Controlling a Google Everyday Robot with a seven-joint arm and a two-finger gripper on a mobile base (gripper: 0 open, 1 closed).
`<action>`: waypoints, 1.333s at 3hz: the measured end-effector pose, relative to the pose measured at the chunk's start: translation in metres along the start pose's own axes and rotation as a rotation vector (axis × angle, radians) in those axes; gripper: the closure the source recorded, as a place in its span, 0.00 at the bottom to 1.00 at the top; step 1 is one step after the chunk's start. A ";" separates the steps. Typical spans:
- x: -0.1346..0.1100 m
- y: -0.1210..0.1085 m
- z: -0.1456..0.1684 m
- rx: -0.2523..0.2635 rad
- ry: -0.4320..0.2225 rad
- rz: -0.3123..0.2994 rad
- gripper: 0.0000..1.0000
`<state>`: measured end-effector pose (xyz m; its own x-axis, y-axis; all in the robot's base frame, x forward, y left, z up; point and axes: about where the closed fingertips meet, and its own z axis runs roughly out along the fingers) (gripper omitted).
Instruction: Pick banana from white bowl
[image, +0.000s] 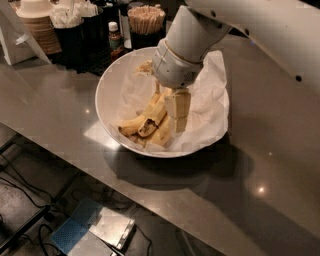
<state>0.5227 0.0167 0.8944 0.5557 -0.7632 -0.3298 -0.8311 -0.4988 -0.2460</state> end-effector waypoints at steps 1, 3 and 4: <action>0.008 0.011 0.033 -0.056 -0.017 0.020 0.00; 0.008 0.011 0.033 -0.057 -0.017 0.020 0.07; 0.008 0.011 0.033 -0.057 -0.017 0.019 0.26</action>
Offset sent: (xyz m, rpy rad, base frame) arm -0.0082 0.0044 -0.0504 -0.0326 0.0836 0.0170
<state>0.5187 0.0192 0.8590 0.5393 -0.7663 -0.3492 -0.8415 -0.5067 -0.1875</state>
